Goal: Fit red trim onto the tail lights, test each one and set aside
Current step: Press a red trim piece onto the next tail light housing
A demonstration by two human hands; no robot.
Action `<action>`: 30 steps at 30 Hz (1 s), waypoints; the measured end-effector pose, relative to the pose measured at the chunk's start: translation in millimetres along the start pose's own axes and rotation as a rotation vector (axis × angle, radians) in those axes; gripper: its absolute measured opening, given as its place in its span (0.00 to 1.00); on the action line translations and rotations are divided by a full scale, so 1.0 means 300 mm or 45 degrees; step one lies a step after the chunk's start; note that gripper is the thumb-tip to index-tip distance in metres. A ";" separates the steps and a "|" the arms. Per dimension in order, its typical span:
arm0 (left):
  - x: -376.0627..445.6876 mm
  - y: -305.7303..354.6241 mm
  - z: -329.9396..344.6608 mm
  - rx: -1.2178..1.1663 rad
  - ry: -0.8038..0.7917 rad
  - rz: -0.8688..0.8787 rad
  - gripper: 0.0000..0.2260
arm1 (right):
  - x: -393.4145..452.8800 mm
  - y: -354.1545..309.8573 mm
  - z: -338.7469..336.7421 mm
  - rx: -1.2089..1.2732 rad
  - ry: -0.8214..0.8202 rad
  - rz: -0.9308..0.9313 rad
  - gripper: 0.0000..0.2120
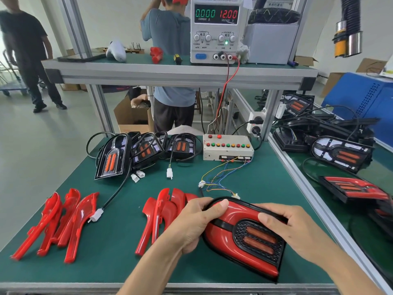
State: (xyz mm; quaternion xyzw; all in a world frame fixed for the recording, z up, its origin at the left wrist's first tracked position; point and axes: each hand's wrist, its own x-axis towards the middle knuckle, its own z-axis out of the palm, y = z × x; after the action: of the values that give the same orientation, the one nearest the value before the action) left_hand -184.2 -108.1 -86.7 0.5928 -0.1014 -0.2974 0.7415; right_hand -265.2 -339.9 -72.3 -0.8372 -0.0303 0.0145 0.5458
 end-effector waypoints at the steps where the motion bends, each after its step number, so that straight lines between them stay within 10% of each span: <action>1: -0.003 0.004 0.003 0.027 0.010 0.017 0.24 | 0.000 0.003 -0.001 0.006 0.008 -0.004 0.11; 30: -0.001 -0.013 0.025 0.043 -0.002 0.087 0.18 | 0.040 -0.032 0.013 -0.253 -0.109 0.061 0.21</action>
State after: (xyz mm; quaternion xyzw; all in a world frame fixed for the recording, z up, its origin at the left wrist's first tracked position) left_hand -189.6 -114.6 -88.2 0.6010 -0.1272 -0.2708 0.7411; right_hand -253.7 -331.7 -64.9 -0.8864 -0.0350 0.0602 0.4577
